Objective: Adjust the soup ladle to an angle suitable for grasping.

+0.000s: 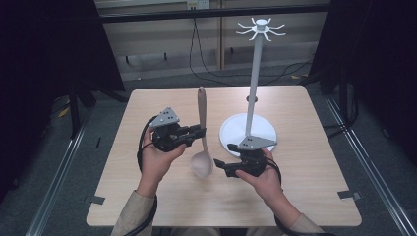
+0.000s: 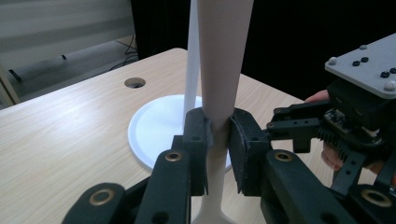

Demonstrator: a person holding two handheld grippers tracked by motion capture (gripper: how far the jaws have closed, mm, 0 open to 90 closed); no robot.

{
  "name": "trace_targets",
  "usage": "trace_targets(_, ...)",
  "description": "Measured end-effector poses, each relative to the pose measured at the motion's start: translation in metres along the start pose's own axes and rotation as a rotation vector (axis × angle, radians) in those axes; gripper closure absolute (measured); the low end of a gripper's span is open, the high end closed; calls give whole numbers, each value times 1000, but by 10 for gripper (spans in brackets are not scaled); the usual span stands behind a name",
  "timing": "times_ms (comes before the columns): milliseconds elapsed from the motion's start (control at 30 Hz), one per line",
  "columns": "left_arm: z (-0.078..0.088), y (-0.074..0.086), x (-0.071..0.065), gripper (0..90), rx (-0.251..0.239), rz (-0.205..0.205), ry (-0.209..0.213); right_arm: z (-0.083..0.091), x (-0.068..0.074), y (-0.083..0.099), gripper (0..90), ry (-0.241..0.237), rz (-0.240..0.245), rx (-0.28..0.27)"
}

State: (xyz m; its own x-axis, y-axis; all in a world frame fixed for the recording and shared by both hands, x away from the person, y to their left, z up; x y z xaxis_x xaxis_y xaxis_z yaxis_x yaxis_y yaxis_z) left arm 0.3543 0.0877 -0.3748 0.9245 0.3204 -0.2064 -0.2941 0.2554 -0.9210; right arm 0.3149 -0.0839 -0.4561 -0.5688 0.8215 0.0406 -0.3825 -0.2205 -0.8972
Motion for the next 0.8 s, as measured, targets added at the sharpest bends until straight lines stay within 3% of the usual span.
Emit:
trace_targets(133,-6,-1,-6,776,-4,-7,9,-2,3,-5,322,7,-6,-11)
trace_targets(300,-11,-3,-12,776,-16,-21,17,-5,5,-12,466,44,-31,-43)
trace_targets(500,-15,-5,-17,776,-31,-15,30,-12,7,-14,598,36,-71,-58)
trace_targets(667,-15,-4,-16,774,-48,-9,26,-14,7,-16,754,33,-43,-83)
trace_targets(767,-14,-4,-14,773,-69,6,33,-13,8,-17,771,20,-34,-92)
trace_targets(800,-14,-3,-13,772,-80,12,41,-12,10,-17,788,13,-2,-94)
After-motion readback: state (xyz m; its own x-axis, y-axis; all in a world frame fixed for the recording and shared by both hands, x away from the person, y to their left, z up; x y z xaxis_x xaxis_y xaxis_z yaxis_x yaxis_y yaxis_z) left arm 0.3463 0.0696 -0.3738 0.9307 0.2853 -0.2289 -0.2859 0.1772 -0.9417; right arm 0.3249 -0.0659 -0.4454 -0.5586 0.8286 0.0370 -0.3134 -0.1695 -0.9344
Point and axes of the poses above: each handheld gripper's, and its own axes: z roughly backward along the jaws, y roughly out of its underside, x roughly to its left, the point moved 5 cm from there along -z, roughly forward along the jaws, and after that the axes turned 12 degrees about y, right-handed, at the moved point
